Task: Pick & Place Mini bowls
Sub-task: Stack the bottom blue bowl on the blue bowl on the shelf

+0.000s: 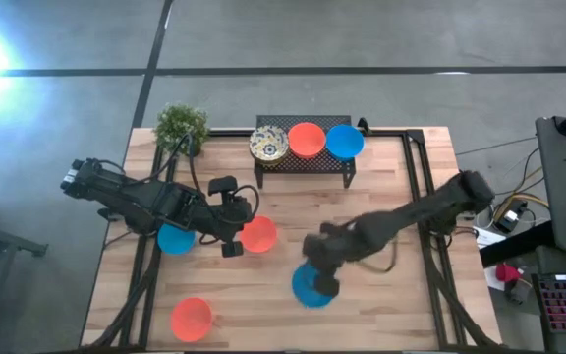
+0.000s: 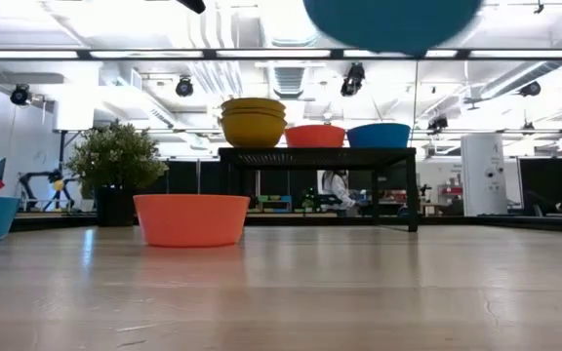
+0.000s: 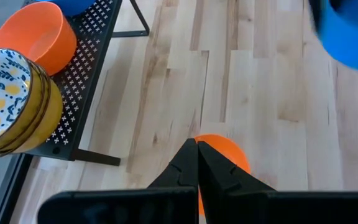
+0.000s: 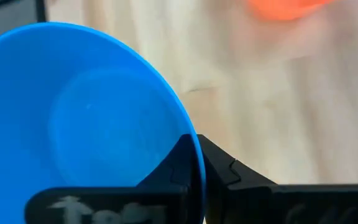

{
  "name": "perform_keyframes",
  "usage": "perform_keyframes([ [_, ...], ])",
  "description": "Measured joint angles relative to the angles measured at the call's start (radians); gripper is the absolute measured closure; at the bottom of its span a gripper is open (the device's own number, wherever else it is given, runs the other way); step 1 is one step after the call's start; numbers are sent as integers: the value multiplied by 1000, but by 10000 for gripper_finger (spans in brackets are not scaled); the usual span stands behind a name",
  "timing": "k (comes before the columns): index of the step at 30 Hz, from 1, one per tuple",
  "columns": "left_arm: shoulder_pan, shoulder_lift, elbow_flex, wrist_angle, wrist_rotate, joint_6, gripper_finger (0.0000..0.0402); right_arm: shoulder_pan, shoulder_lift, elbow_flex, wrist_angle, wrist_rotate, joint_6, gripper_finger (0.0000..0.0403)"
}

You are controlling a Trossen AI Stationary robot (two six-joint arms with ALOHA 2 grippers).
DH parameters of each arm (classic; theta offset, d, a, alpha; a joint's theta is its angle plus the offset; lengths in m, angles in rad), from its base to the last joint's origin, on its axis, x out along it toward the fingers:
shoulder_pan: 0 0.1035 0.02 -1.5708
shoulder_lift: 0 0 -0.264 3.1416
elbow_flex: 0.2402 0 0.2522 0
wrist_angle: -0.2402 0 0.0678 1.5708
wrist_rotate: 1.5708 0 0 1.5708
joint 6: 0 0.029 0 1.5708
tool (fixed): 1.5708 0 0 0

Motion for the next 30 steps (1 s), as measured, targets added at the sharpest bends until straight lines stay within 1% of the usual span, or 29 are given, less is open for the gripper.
perform_keyframes([
  [5, -1, 0, 0, -2, 0, 3, 402, -73, -168, 0, -129, 120, 50, 394],
  [8, -1, 0, 0, -2, 0, 13, 402, -135, -250, 0, -173, 157, 70, 395],
  [12, -1, 0, 0, -2, 0, 18, 401, -233, -338, 0, -196, 182, 67, 395],
  [17, -1, 0, 0, -1, -3, 19, 401, -397, -404, 0, -210, 181, 38, 395],
  [19, -1, 0, 0, -1, -7, 20, 401, -481, -420, 0, -230, 151, 21, 395],
  [23, -1, 0, 0, 16, -12, 22, 401, -659, -429, 0, -252, 46, -21, 395],
  [30, -1, 0, 0, 27, -12, 28, 402, -966, -380, 0, -261, -181, -144, 395],
])
